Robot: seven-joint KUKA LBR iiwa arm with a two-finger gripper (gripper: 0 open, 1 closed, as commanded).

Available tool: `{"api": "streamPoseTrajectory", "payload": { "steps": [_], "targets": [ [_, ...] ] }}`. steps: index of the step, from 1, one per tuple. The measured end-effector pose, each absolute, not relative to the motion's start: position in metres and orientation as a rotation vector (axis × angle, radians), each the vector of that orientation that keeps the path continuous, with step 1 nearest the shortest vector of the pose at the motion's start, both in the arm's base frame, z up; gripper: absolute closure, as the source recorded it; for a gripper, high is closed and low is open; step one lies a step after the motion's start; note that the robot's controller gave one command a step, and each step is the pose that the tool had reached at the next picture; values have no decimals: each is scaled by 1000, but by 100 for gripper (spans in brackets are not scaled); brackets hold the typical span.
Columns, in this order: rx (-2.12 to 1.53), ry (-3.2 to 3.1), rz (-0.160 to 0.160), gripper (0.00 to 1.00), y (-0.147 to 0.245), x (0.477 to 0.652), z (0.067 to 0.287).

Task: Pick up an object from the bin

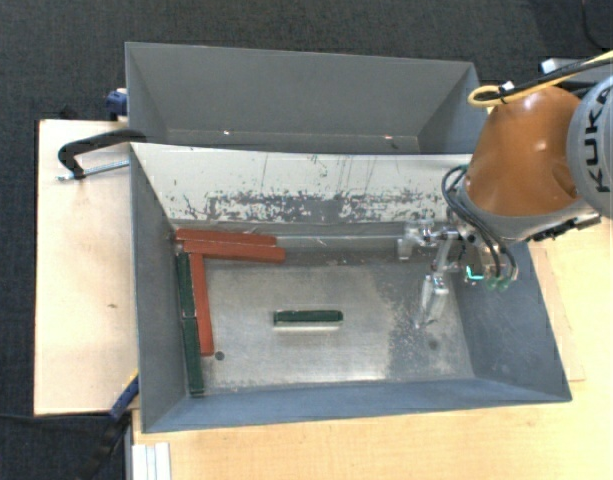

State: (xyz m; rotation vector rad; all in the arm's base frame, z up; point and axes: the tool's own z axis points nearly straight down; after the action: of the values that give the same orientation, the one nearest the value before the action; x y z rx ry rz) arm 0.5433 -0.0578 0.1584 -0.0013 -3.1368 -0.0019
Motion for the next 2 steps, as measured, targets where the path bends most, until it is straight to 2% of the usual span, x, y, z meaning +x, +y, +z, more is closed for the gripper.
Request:
{"api": "streamPoseTrajectory", "payload": {
  "steps": [1, 2],
  "targets": [
    [0, -3143, -1, 0, -58, 545, 161],
    [68, -3147, 2, 0, -51, 549, 148]
  ]
}}
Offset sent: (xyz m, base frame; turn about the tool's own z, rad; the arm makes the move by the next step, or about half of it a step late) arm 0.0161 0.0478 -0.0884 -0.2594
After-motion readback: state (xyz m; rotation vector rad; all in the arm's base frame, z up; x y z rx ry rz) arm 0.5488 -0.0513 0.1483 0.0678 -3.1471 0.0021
